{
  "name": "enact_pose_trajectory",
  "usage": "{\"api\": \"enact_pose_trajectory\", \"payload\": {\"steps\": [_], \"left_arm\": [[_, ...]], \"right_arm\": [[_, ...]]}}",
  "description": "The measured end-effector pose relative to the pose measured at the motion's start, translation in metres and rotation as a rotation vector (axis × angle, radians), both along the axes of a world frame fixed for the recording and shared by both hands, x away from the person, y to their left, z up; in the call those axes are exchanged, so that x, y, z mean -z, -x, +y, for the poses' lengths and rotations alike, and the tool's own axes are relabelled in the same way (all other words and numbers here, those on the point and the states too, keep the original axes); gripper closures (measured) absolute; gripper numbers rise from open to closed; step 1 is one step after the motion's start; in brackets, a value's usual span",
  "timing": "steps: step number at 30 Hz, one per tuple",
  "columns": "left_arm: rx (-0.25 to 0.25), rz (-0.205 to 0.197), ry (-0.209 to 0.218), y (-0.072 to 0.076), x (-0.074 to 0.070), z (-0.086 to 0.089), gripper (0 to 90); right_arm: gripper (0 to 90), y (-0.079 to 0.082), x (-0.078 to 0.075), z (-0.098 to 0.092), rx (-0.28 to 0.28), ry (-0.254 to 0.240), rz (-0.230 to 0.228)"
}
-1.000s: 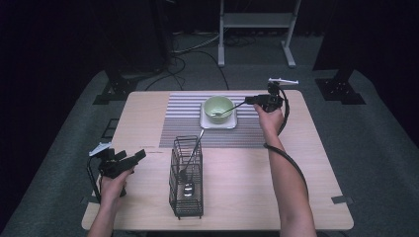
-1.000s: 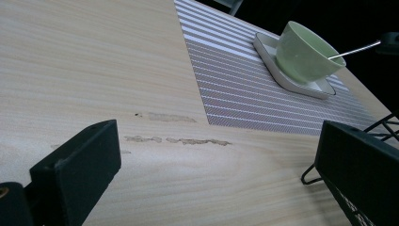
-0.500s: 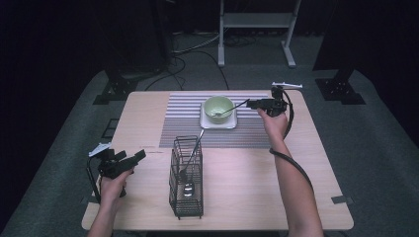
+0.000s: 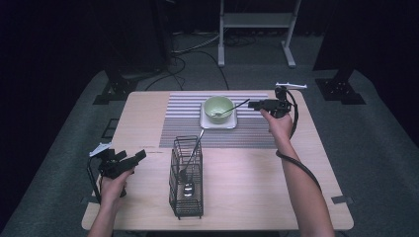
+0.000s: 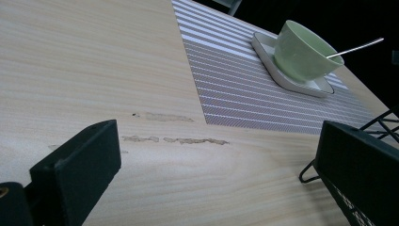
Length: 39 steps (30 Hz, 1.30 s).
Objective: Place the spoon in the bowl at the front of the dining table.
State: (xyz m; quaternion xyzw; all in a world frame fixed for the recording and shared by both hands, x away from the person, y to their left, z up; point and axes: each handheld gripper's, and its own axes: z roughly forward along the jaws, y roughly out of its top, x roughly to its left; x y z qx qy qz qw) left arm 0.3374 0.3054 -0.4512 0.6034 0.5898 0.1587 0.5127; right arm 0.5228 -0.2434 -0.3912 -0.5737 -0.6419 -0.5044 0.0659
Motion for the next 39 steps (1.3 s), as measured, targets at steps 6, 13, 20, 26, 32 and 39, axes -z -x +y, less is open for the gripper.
{"api": "enact_pose_trajectory", "payload": {"steps": [6,13,20,26,32,39], "left_arm": [[0.002,0.000,-0.003,0.000,0.000,-0.001,0.0],[0.004,0.002,-0.005,0.000,0.000,-0.001,0.0],[0.003,0.001,-0.004,0.000,0.000,-0.002,0.0],[0.005,0.003,-0.005,-0.001,0.001,-0.003,0.0],[0.005,0.003,-0.007,0.000,0.001,-0.003,0.0],[0.002,0.001,-0.004,0.000,0.001,-0.003,0.0]], "right_arm": [[42.8,0.005,0.000,0.000,-0.035,0.011,0.009],[38.5,0.011,0.004,0.005,-0.071,0.049,0.016],[35.5,0.017,0.009,0.006,-0.093,0.053,0.018],[32.5,0.021,0.013,0.005,-0.106,0.058,0.023],[30.1,0.026,0.015,0.005,-0.122,0.059,0.020],[27.1,0.033,0.016,0.007,-0.150,0.050,0.015]]}}
